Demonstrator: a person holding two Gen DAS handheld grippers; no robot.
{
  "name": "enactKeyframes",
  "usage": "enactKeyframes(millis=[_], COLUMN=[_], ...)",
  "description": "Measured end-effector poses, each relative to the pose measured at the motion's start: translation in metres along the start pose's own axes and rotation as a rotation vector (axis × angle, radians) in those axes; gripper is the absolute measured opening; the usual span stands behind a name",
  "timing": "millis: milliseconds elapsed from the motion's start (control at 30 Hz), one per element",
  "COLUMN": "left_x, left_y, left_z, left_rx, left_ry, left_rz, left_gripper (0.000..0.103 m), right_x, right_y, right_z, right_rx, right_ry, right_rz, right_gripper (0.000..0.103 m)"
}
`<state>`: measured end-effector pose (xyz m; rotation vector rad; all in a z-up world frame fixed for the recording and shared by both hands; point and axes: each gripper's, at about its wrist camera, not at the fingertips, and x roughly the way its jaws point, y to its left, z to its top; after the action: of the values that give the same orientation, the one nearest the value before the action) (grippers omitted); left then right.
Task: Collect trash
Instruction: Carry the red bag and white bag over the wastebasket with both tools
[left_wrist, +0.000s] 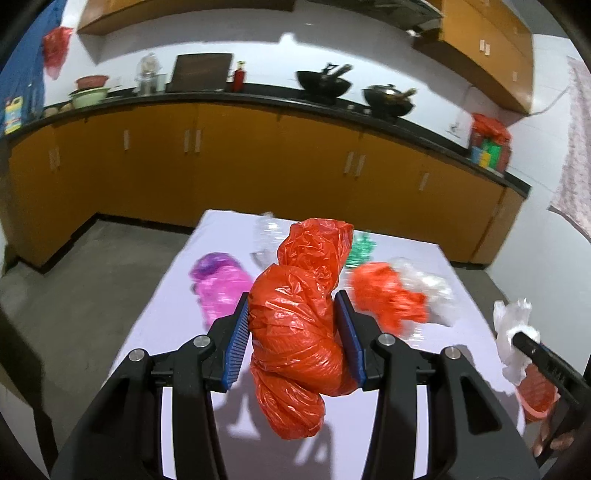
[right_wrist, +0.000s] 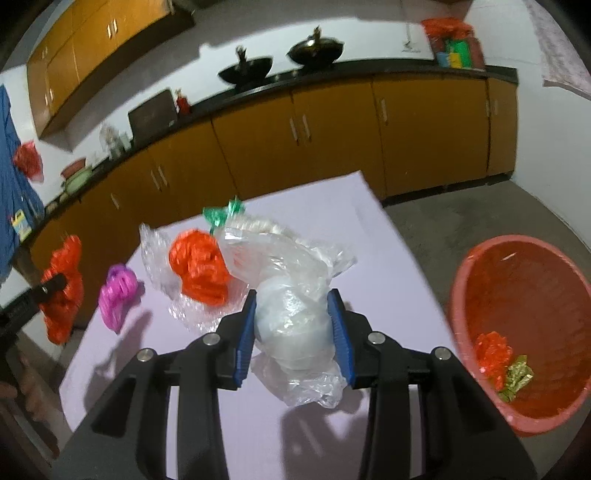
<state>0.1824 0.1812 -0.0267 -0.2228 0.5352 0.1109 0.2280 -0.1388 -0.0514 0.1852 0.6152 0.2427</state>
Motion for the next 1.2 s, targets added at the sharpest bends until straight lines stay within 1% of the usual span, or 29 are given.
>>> enactKeyframes(millis=[167,367,533,700,1033,1200], left_x=[-0.01,-0.02,-0.024,-0.025,-0.027,-0.026], left_y=[-0.034,-0.068,-0.094,-0.116,-0.167,-0.191], left_z=[-0.001,-0.003,-0.006,-0.011,-0.025,-0.03], left_rx=[0.041,0.076,0.096,0.118,0.16,0.191], left_ry=[-0.006,-0.015,-0.013,-0.006,0.018,0.027], left_rz=[-0.061,-0.128,-0.175,-0.217,-0.315,-0.357], left_gripper=[0.046,0.046,0.046,0.046,0.046,0.046], right_x=[-0.04,-0.077,-0.097,-0.112,-0.14,-0.149], right_y=[-0.019,-0.039,-0.063,-0.087,-0.123,-0.137], right_z=[0.008,0.008,0.004,-0.006,-0.018,-0.022], right_rx=[0.038,0.053,0.093,0.139,0.179,0.176], right_ry=[-0.087,-0.157,-0.183,-0.188,-0.218,-0.234], right_rz=[-0.021,-0.067,-0.103,-0.151,-0.242,-0.286], right_gripper=[0.038,0.038,0.038,0.038,0.038,0.038])
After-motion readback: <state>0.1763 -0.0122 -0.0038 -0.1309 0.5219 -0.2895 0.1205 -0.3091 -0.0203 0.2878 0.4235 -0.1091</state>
